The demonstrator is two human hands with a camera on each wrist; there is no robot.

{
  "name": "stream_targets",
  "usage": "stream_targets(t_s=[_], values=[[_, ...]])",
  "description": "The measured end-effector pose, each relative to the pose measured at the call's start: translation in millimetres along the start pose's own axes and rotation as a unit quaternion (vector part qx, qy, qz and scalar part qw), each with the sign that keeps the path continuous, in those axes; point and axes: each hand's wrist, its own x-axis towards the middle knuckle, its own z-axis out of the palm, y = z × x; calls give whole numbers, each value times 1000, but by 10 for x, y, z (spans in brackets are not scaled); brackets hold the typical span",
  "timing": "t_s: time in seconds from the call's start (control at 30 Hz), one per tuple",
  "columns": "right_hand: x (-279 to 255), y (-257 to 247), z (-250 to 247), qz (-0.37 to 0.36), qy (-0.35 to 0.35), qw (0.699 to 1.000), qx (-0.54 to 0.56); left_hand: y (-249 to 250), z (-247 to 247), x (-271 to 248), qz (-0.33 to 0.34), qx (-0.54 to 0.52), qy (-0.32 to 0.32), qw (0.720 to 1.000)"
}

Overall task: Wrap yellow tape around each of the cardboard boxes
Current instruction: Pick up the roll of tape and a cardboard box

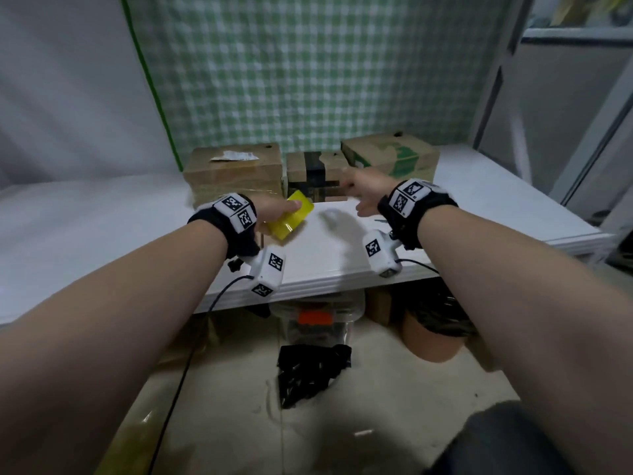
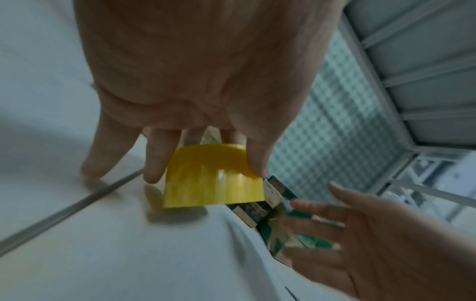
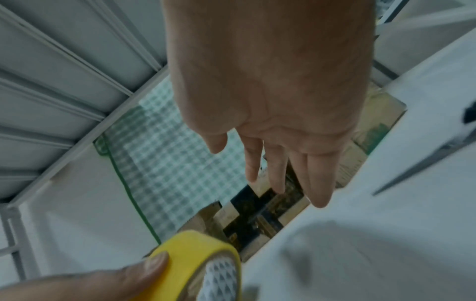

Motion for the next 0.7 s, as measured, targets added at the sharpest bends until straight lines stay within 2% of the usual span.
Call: stream_targets(t_s=[0.07, 0.17, 0.4, 0.47, 0.53, 0.63, 0.7], values=[[184, -109, -10, -13, 27, 1000, 4, 91, 28, 138, 23, 65, -8, 998], [477, -275, 27, -36, 31, 999, -20, 184, 23, 334, 36, 119, -31, 992], [1000, -409, 115, -45, -8, 990, -137, 232, -202, 788, 44, 125, -54, 990], [1107, -433, 109, -42, -50, 991, -118, 244, -270, 856, 39, 135, -66, 988], [1196, -480, 139, -34, -131, 987, -82, 262, -331, 905, 36, 129, -76, 988], [1283, -546, 265, -28, -233, 969, -75, 270, -384, 987, 38, 140, -67, 987], [1304, -568, 349, -31, -269, 960, -69, 246, -417, 1023, 37, 143, -56, 987]])
